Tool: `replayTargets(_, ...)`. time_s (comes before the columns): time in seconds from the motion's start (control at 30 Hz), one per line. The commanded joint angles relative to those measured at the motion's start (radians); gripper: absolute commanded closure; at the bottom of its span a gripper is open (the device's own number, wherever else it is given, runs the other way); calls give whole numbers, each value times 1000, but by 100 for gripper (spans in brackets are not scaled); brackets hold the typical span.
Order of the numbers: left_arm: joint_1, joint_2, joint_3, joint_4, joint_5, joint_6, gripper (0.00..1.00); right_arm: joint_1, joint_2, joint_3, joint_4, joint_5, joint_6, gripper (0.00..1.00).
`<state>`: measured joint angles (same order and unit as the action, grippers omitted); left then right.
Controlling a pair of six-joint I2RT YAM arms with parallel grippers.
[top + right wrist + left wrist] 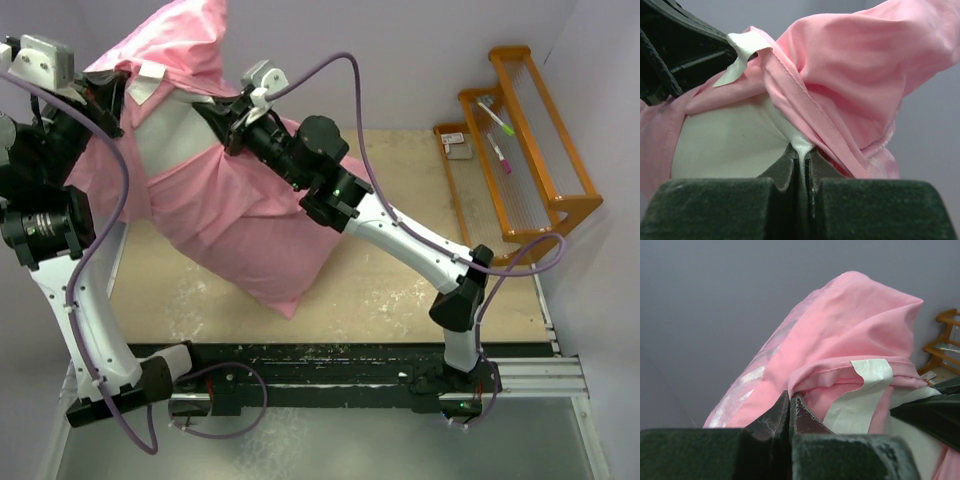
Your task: Remove the pillowcase from the pillow
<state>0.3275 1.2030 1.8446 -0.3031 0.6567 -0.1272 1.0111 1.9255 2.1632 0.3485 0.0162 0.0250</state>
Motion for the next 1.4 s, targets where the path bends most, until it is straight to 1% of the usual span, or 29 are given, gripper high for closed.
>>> replayTargets(0.0, 3, -30, -8, -44, 49, 31, 100, 49, -112, -61, 229, 72, -125, 100)
replayTargets(0.03, 3, -42, -24, -57, 69, 51, 87, 62, -120, -101, 240, 95, -155, 100)
replayTargets(0.07, 3, -57, -47, -70, 101, 77, 63, 73, -123, -151, 249, 120, -180, 100)
replayTargets(0.1, 3, -76, -69, -82, 135, 107, 46, 84, -128, -187, 259, 144, -198, 100)
replayTargets(0.13, 2, -101, -93, -88, 166, 135, 37, 93, -132, -220, 271, 166, -211, 100)
replayTargets(0.17, 3, -129, -120, -85, 197, 158, 31, 101, -133, -244, 283, 192, -222, 100)
replayTargets(0.23, 3, -200, -173, -62, 255, 205, 27, 118, -131, -277, 306, 245, -245, 100)
replayTargets(0.3, 2, -251, -219, -41, 329, 253, 26, 132, -122, -289, 328, 274, -271, 100)
replayTargets(0.37, 3, -274, -251, -37, 366, 294, 27, 145, -115, -286, 342, 291, -294, 100)
replayTargets(0.43, 3, -268, -257, -62, 351, 331, 29, 156, -111, -281, 347, 302, -309, 100)
replayTargets(0.53, 2, -237, -257, -113, 312, 388, 30, 165, -108, -266, 336, 313, -319, 100)
replayTargets(0.63, 2, -222, -291, -118, 271, 419, 29, 172, -109, -261, 324, 318, -320, 100)
replayTargets(0.7, 2, -224, -324, -98, 258, 420, 26, 175, -113, -260, 316, 316, -317, 100)
replayTargets(0.83, 3, -209, -353, -34, 239, 371, 22, 178, -120, -263, 303, 292, -301, 100)
replayTargets(0.93, 1, -178, -340, 7, 248, 335, 22, 184, -117, -258, 291, 273, -289, 100)
replayTargets(1.0, 1, -150, -312, 32, 242, 294, 26, 193, -112, -254, 286, 265, -287, 100)
replayTargets(1.1, -1, -111, -278, 86, 208, 218, 38, 203, -99, -241, 265, 246, -290, 100)
replayTargets(1.13, -3, -101, -272, 103, 204, 197, 41, 207, -94, -231, 253, 238, -289, 100)
replayTargets(1.27, -36, -54, -233, 115, 187, 124, 46, 222, -63, -197, 222, 213, -290, 100)
replayTargets(1.37, -55, -31, -213, 129, 173, 57, 48, 232, -48, -181, 210, 200, -286, 100)
